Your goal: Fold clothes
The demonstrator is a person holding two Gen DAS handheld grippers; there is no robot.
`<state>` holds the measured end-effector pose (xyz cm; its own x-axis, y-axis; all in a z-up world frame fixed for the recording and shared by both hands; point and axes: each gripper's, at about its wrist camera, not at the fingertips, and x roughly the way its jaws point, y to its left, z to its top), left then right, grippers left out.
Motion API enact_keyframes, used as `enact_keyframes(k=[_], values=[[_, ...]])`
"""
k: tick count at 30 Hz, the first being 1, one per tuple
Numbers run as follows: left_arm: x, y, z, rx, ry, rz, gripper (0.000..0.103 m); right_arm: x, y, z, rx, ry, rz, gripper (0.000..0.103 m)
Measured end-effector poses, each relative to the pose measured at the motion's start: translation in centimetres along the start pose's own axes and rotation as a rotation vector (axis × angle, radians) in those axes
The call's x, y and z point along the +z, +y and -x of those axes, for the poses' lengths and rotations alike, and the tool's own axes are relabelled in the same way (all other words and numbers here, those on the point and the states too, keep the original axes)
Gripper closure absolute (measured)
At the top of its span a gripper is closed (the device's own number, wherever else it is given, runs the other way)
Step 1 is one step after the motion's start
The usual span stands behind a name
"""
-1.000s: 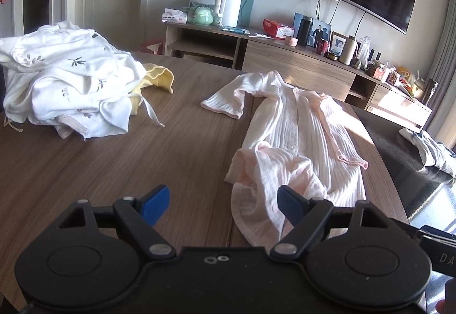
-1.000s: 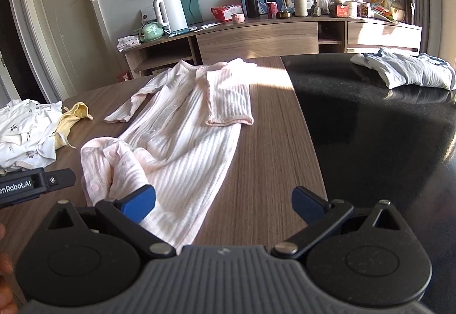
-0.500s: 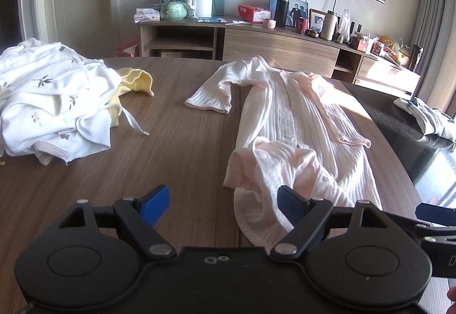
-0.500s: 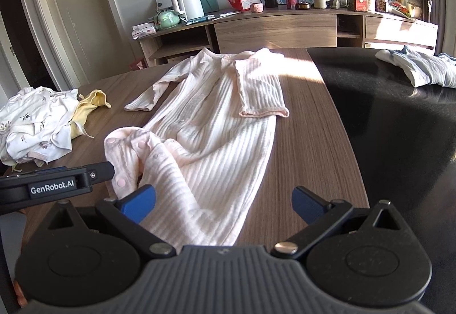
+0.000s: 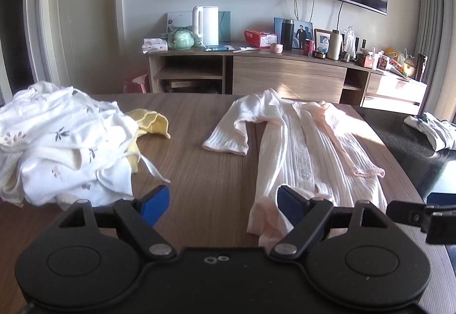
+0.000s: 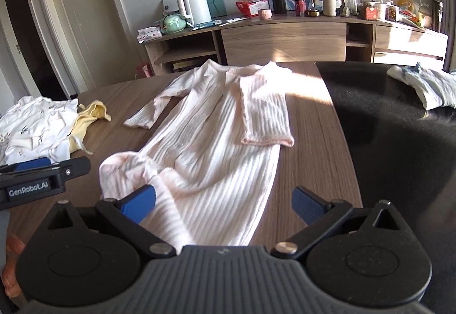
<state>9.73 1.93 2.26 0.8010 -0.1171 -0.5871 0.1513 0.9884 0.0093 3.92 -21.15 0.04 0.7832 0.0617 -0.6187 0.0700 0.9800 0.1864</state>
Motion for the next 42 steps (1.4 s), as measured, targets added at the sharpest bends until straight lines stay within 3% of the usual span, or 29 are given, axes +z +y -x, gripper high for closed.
enact_keyframes(k=[6, 15, 21, 28, 34, 42], values=[[2.8, -0.7, -1.9, 0.006, -0.028, -0.025, 0.019, 3.6, -1.9, -2.6, -0.076, 0.008, 0.017, 0.0], [1.1, -1.0, -2.6, -0.033, 0.006, 0.013, 0.019, 1.8, -1.4, -2.4, -0.072, 0.019, 0.067, 0.0], [0.3, -1.0, -2.9, -0.014, 0.023, 0.01, 0.019, 1.3, -1.3, -2.7, -0.083, 0.033, 0.06, 0.0], [2.4, 0.1, -5.0, 0.023, 0.019, 0.029, 0.019, 3.7, -1.6, -5.0, -0.091, 0.017, 0.067, 0.0], [4.2, 0.0, -8.6, 0.06, 0.071, 0.001, 0.02, 5.4, -0.9, -9.2, -0.094, 0.077, 0.125, 0.0], [4.0, 0.1, -10.7, 0.065, 0.08, -0.001, 0.019, 6.2, -0.1, -10.5, -0.105, 0.061, 0.172, 0.0]])
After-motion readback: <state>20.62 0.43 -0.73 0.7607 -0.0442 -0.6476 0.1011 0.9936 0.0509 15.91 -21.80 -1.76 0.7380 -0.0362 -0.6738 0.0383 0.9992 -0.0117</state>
